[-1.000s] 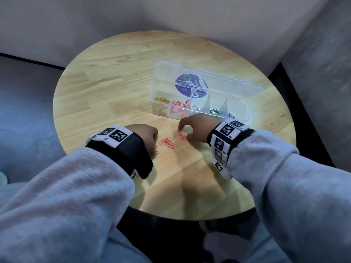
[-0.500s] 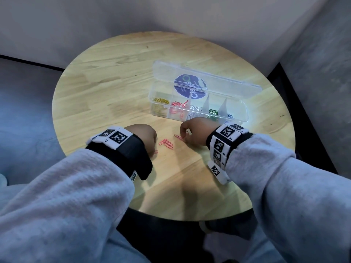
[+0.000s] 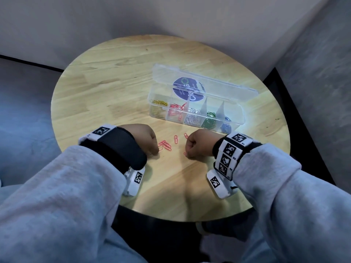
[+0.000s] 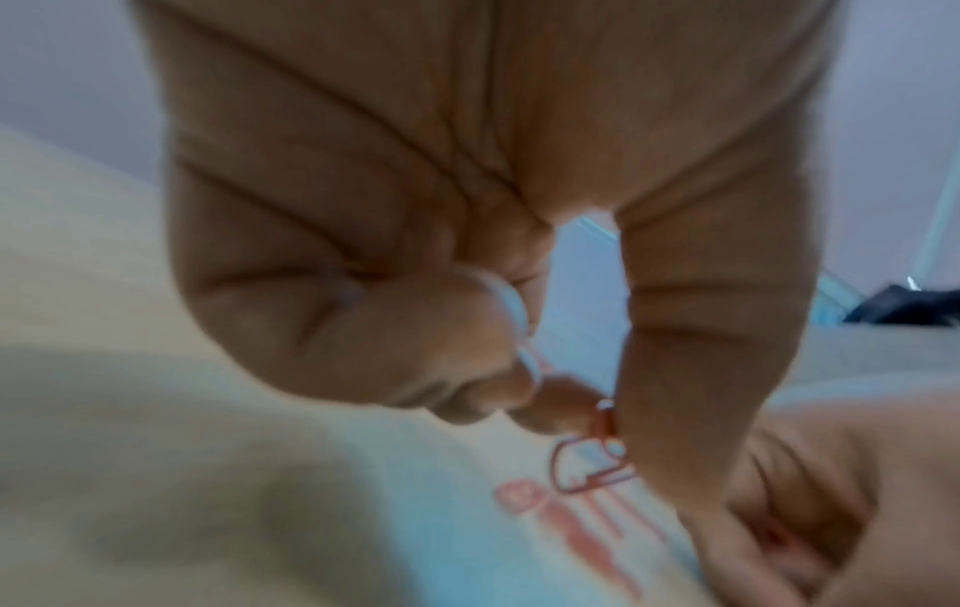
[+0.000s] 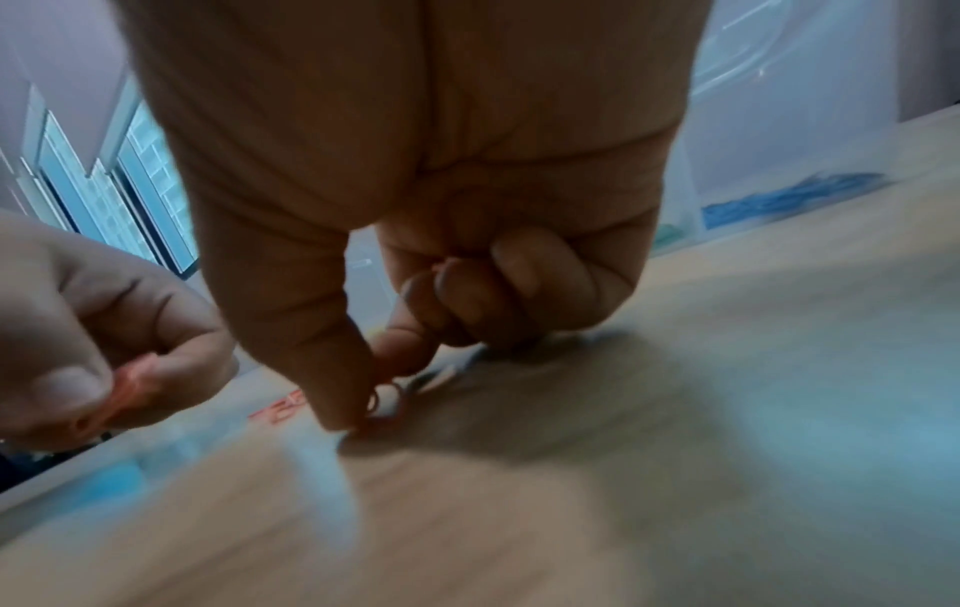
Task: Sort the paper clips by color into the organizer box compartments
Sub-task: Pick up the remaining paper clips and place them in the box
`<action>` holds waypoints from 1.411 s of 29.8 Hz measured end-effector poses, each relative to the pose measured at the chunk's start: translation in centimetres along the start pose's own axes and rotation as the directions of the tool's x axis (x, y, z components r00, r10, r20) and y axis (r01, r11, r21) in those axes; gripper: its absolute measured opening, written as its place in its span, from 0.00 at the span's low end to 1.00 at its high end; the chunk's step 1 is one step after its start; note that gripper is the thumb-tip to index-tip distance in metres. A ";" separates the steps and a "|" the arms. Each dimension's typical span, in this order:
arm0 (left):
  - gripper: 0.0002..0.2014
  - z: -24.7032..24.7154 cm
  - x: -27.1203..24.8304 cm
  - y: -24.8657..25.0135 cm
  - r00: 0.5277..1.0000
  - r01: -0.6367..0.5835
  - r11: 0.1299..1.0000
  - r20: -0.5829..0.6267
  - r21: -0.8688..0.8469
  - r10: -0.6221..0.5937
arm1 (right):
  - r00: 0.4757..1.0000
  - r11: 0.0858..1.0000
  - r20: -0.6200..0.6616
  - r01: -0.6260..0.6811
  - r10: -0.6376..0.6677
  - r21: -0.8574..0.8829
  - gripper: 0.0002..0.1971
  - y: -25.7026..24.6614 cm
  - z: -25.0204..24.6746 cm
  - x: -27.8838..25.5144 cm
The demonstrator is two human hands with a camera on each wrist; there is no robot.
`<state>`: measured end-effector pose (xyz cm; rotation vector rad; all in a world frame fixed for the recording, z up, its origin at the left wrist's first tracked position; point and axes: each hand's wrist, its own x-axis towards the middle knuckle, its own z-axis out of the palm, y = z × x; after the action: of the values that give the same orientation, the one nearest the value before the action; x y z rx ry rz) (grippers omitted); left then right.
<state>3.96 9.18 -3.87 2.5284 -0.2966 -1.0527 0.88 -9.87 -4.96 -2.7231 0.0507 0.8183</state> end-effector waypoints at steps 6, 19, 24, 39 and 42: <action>0.14 -1.4 -0.9 0.4 0.997 -0.063 0.760 0.000 -0.646 0.083 | 1.000 0.953 0.010 -0.008 0.005 0.302 0.09 1.1 -1.1 -0.8; 0.13 -2.2 -1.4 0.3 0.999 -0.033 0.400 -0.018 -0.916 0.042 | 0.964 0.218 0.168 -0.213 0.206 0.953 0.15 1.7 0.0 -0.8; 0.13 -2.1 -1.3 0.5 0.999 -0.024 0.375 -0.010 -0.927 0.037 | 0.945 0.407 0.099 -0.227 0.312 0.885 0.14 1.3 -0.5 -0.3; 0.06 -0.9 0.2 0.4 0.985 -0.042 0.965 -0.171 -0.259 -0.003 | 0.934 0.957 -0.219 -0.290 0.282 -0.002 0.22 -2.9 0.9 2.4; 0.06 0.1 0.4 0.7 0.975 -0.002 0.995 -0.221 -0.100 -0.020 | 0.953 0.966 -0.154 -0.257 0.259 0.033 0.17 -3.0 0.5 2.7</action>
<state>4.13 8.37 -3.90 2.5291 -0.1653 -0.7576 3.17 -6.70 -6.03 -2.8004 0.4532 0.6622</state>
